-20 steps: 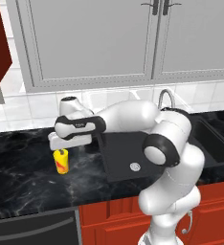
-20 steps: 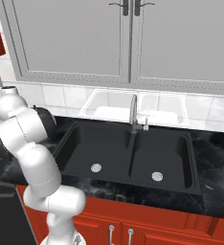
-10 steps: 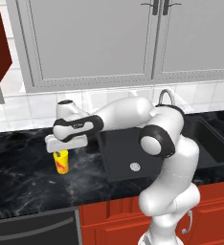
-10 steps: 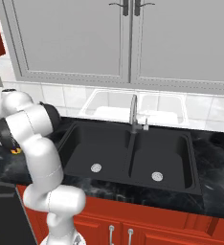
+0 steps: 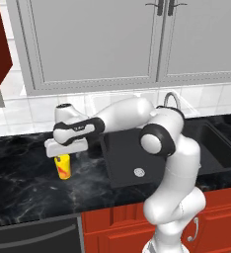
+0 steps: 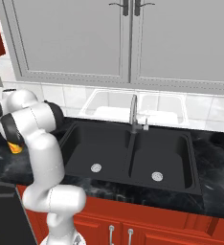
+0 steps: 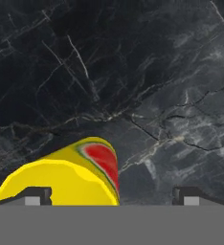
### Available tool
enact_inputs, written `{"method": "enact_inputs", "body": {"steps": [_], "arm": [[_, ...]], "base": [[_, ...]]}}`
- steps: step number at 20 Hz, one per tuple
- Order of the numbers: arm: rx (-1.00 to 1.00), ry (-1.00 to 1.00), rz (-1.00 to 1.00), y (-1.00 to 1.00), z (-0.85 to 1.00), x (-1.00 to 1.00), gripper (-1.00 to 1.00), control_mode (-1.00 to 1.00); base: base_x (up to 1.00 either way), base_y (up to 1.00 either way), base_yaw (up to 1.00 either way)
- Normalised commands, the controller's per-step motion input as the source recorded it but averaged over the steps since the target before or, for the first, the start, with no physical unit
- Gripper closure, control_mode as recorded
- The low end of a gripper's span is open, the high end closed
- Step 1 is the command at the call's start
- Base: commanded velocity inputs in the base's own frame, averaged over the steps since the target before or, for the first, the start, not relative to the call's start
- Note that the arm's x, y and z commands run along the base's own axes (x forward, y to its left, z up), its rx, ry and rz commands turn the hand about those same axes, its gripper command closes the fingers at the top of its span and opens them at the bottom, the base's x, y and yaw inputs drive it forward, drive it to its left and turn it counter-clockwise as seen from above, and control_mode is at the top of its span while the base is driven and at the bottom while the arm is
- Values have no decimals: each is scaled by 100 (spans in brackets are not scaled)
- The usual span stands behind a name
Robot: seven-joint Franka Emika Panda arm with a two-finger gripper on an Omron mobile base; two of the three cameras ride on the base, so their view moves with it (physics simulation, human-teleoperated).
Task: Place the glass cup in the left basin and the cup in the right basin of the sink.
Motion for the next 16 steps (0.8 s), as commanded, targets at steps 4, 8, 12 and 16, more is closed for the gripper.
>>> {"method": "enact_inputs", "body": {"steps": [4, 8, 12, 16], "arm": [[-2, 1, 0, 0, -5, 4, -100, -100], [-2, 4, 0, 0, -15, 0, -100, -100], [-3, 6, -2, 0, -23, -4, 100, -100], [0, 10, -4, 0, -28, -8, 100, -100]], "base": [[0, 0, 0], [0, 0, 0], [0, 0, 0], [0, 0, 0]]}}
